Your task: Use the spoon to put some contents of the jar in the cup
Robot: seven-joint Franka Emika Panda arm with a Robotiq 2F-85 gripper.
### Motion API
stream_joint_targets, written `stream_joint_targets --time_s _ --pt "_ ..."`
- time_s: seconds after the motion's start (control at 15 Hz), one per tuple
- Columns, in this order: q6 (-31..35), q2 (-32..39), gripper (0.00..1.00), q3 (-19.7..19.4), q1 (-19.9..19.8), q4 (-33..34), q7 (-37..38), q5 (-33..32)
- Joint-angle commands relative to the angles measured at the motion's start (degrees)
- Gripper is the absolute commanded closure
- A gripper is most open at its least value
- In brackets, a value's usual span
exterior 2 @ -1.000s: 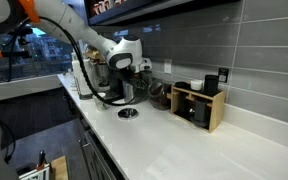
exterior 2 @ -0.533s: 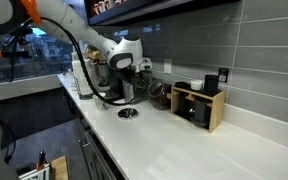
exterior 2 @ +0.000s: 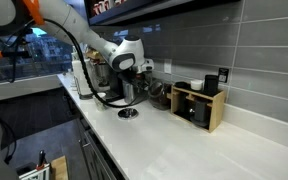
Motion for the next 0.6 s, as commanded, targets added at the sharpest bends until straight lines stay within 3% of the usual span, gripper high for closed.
stream_joint_targets --time_s 0.0,0.53 --pt "1.4 1.8 0.99 -0.5 -0.8 1.0 7.4 -4.5" --pt "2.5 8.0 0.99 -1.1 0.1 7.8 20.4 -10.1"
